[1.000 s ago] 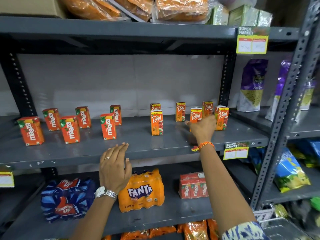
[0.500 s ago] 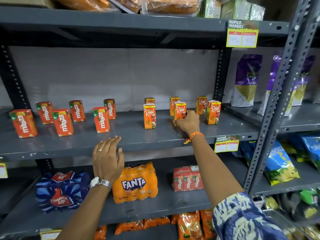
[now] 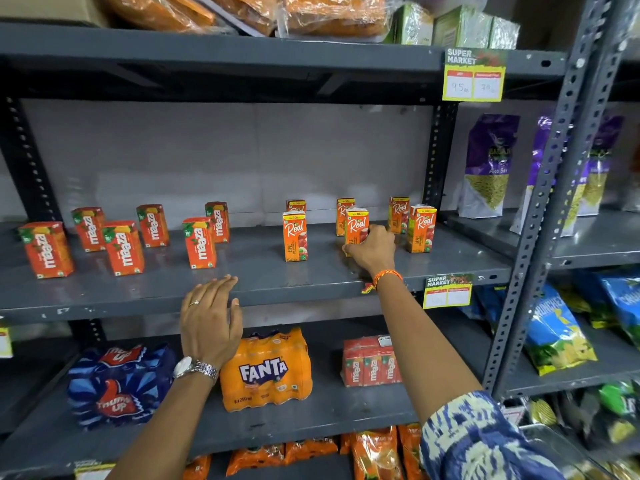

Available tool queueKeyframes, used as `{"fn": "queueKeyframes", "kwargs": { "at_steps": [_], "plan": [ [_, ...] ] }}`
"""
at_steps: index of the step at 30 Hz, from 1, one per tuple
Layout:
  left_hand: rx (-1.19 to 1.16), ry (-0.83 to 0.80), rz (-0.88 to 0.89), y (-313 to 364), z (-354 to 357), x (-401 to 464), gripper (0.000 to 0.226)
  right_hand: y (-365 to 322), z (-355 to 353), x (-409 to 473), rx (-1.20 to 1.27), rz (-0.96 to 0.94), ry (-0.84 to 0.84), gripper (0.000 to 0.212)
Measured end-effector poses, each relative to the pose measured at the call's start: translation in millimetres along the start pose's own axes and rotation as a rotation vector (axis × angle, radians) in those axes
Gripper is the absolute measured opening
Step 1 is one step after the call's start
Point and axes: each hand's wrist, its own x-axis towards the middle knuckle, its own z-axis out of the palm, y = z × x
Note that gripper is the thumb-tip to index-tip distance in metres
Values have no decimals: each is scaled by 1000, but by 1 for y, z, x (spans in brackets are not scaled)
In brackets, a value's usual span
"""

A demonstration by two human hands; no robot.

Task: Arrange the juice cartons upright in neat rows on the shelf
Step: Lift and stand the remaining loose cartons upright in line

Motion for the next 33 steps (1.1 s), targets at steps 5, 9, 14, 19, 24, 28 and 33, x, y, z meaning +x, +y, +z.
{"fn": "queueKeyframes", "kwargs": {
  "at_steps": [5, 9, 14, 19, 24, 28, 33],
  "plan": [
    [-5, 3, 8, 0, 0, 0, 45, 0, -3, -1, 15, -12, 13, 61],
    [-4, 25, 22, -3, 3, 0, 48, 8, -31, -10, 309, -8, 271, 55],
    [-19, 55, 30, -1, 4, -1, 48, 34, -63, 2, 282, 78, 579, 56],
    [-22, 63, 20, -1, 5, 0, 48, 44, -62, 37, 103, 202, 291, 81],
    [-21, 64, 26, -2, 5, -1, 49, 49, -57, 47, 63, 188, 304, 67],
    [-28, 70, 30, -4, 6, -1, 48, 54, -54, 44, 67, 167, 333, 61],
    [-28, 59, 31, -4, 6, -1, 47, 54, -57, 41, 64, 154, 318, 67]
  ]
}}
